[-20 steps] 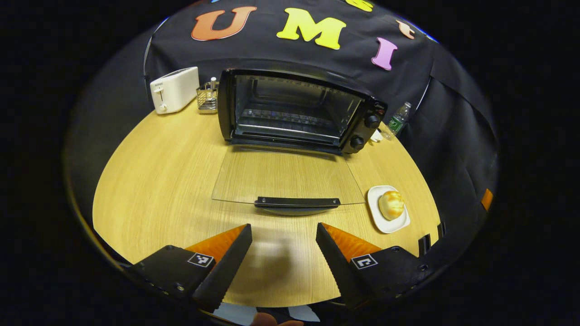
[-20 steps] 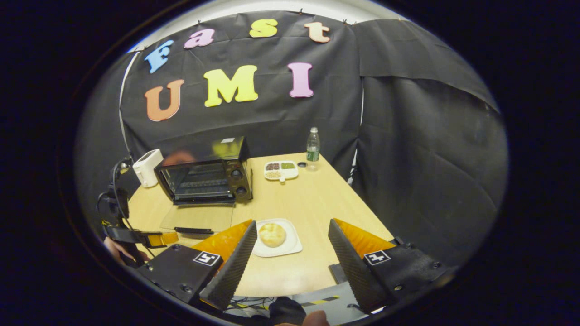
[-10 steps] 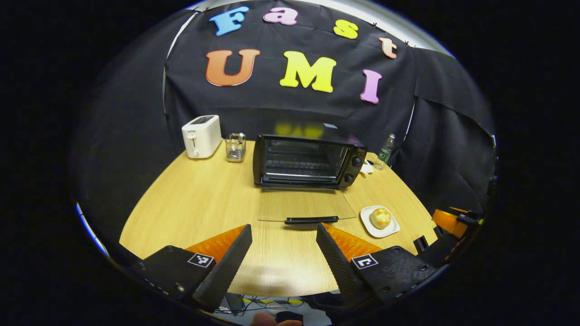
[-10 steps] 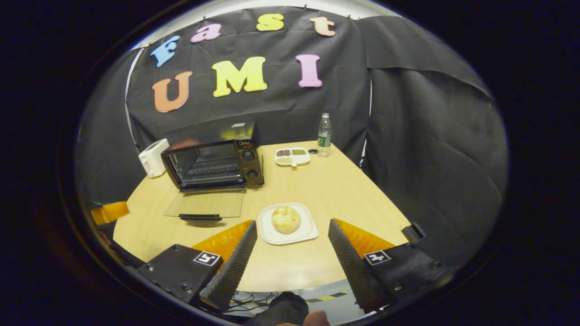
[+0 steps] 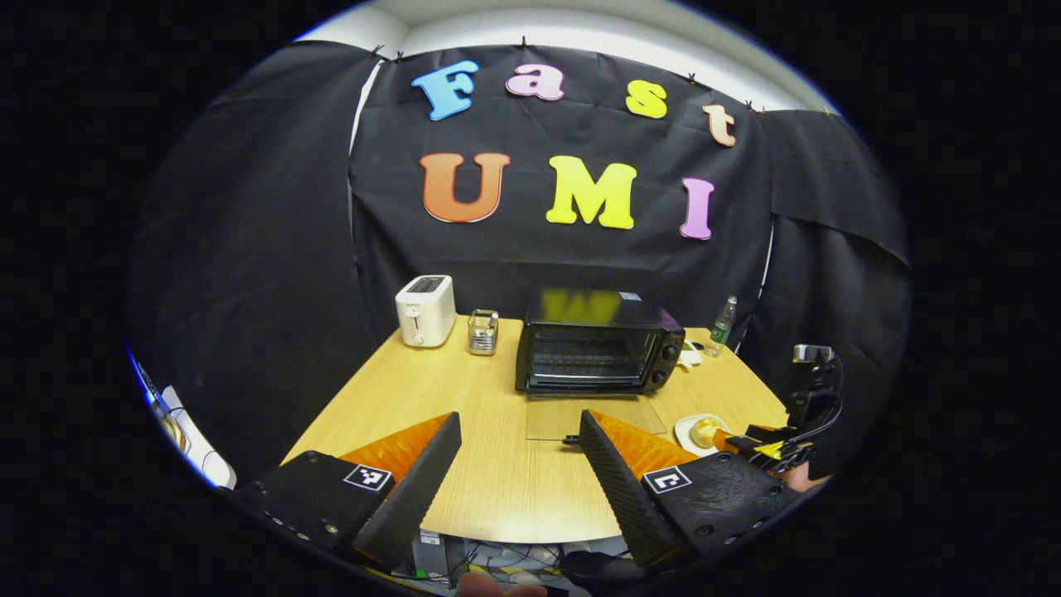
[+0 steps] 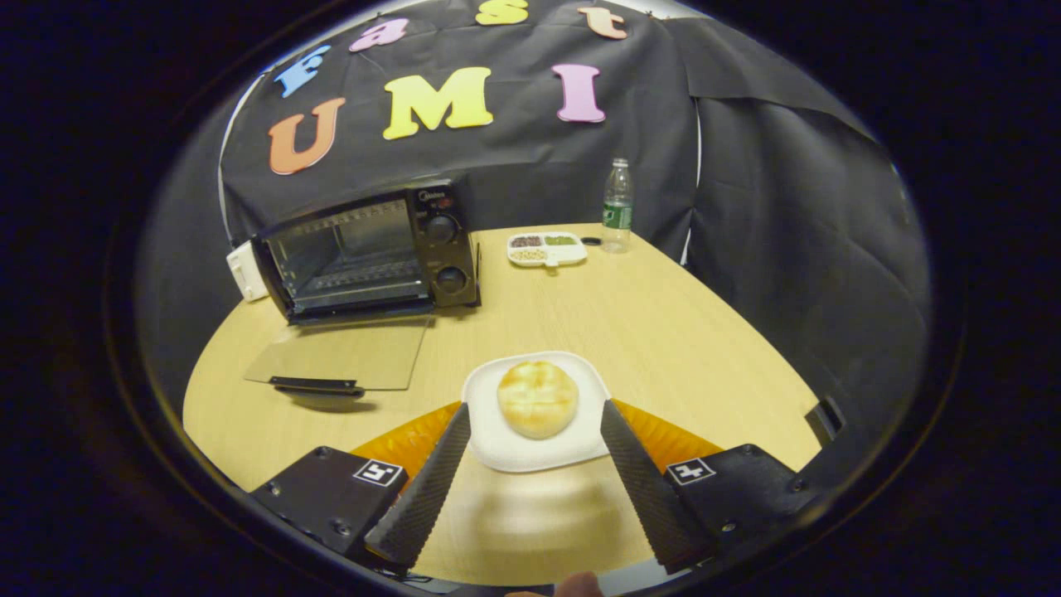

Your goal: Open the electric oven with the left hand, put the food in, and close the electric oven.

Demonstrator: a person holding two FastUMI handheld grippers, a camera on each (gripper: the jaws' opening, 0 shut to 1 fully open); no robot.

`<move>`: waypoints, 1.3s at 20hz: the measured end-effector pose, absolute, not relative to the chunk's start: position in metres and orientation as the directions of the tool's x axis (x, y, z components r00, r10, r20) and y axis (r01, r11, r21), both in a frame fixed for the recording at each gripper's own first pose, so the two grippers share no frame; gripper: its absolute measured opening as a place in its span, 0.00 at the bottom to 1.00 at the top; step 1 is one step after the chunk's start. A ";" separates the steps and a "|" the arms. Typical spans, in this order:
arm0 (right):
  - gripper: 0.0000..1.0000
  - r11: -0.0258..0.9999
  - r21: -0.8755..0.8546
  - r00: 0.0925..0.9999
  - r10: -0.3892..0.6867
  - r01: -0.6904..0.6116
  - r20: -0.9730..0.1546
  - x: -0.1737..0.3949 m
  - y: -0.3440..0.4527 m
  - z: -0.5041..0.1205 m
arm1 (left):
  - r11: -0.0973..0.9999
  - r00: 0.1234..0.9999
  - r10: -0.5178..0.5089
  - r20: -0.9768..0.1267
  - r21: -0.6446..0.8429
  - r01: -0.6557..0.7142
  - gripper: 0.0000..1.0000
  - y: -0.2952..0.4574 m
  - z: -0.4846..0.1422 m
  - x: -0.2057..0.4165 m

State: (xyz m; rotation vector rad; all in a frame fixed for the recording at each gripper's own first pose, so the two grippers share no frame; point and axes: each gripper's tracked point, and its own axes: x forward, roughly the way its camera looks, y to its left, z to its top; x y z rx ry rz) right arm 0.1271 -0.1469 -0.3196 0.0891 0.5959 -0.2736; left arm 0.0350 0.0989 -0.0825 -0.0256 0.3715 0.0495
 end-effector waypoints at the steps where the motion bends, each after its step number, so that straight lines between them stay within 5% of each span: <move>1: 0.97 0.960 -0.002 0.784 -0.231 0.282 -0.576 0.133 -0.147 -0.331 | 0.997 0.928 0.061 -0.367 -0.018 -0.073 0.94 0.101 -0.082 0.036; 10: 0.97 0.967 -0.016 0.733 -0.204 0.255 -0.649 0.156 -0.151 -0.374 | 0.986 0.913 0.120 -0.389 -0.059 -0.155 0.95 0.079 -0.093 0.068; 20: 0.61 0.964 0.021 0.735 -0.188 0.265 -0.651 0.156 -0.154 -0.363 | 0.988 0.908 0.105 -0.406 -0.061 -0.141 0.95 0.060 -0.093 0.081; 26: 0.55 0.947 0.140 0.760 -0.137 0.288 -0.635 0.124 -0.125 -0.327 | 0.989 0.918 0.080 -0.389 -0.082 -0.121 0.95 0.066 -0.086 0.073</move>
